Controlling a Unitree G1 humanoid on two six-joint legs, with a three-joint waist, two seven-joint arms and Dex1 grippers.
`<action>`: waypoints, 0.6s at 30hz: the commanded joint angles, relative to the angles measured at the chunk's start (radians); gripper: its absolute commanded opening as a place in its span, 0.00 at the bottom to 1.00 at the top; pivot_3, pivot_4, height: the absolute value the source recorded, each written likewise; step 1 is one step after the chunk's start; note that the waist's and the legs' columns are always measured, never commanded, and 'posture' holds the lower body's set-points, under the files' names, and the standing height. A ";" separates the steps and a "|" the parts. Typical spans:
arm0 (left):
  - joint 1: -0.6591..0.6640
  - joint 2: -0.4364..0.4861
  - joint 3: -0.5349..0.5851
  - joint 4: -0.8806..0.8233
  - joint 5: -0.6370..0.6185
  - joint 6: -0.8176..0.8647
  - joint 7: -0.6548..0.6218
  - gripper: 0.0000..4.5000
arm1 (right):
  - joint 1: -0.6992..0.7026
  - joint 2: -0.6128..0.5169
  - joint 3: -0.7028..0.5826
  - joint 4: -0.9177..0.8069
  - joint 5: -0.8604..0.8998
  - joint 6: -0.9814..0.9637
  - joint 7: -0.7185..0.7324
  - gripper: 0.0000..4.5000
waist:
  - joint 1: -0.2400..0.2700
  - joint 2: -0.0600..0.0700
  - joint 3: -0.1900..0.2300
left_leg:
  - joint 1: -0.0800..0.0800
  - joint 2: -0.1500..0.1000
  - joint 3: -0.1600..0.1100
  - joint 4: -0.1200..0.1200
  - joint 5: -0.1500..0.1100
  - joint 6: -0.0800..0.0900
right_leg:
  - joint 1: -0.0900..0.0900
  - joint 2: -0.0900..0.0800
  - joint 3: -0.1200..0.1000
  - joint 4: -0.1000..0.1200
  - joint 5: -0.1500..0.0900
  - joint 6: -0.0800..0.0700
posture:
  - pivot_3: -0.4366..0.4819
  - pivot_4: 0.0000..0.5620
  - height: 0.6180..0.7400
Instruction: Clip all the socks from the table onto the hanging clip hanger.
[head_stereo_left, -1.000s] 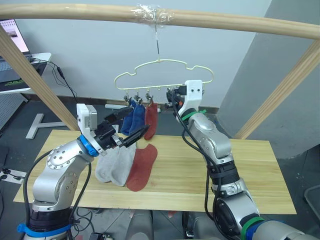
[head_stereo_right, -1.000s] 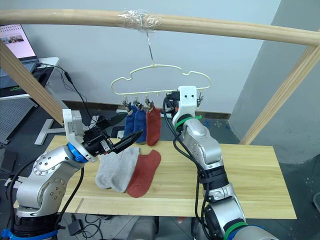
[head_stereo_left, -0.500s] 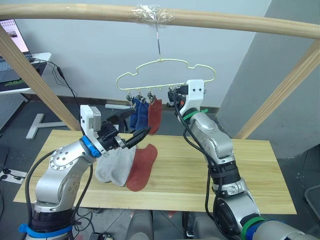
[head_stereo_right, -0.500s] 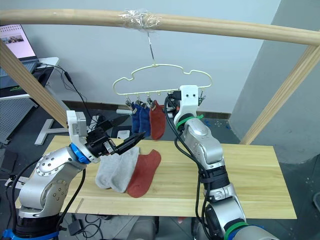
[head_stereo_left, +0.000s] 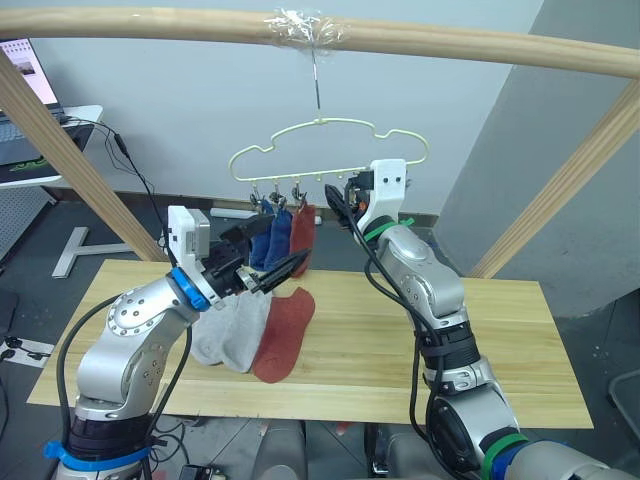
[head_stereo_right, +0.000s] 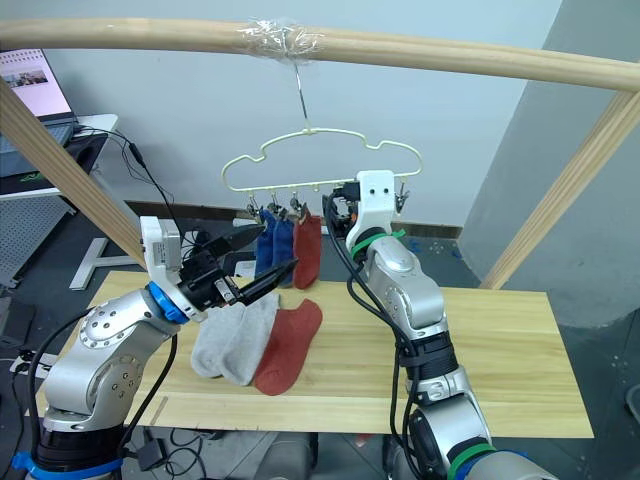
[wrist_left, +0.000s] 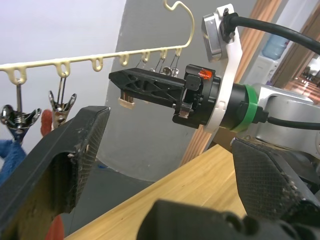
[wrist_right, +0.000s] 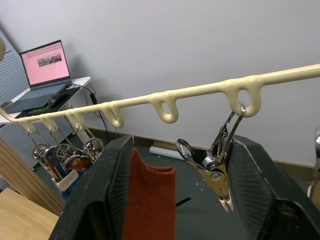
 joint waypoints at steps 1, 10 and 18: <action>-0.005 0.003 0.008 -0.053 -0.013 -0.004 0.001 1.00 | -0.029 0.014 0.002 -0.027 -0.007 -0.021 0.003 0.63 | 0.000 0.000 0.000 | 0.000 0.000 0.000 0.000 0.000 0.000 | 0.000 0.000 0.000 0.000 0.000 0.000 | 0.78 0.32 1.00; -0.004 0.001 0.014 -0.050 -0.018 -0.010 -0.005 1.00 | -0.040 0.013 -0.007 -0.021 -0.014 -0.030 0.000 0.63 | 0.000 0.000 0.000 | 0.000 0.000 0.000 0.000 0.000 0.000 | 0.000 0.000 0.000 0.000 0.000 0.000 | 0.78 0.32 1.00; -0.002 0.003 0.022 -0.037 -0.025 -0.018 -0.019 1.00 | -0.040 0.015 -0.008 -0.018 -0.018 -0.035 0.003 0.63 | 0.000 0.000 0.000 | 0.000 0.000 0.000 0.000 0.000 0.000 | 0.000 0.000 0.000 0.000 0.000 0.000 | 0.77 0.31 1.00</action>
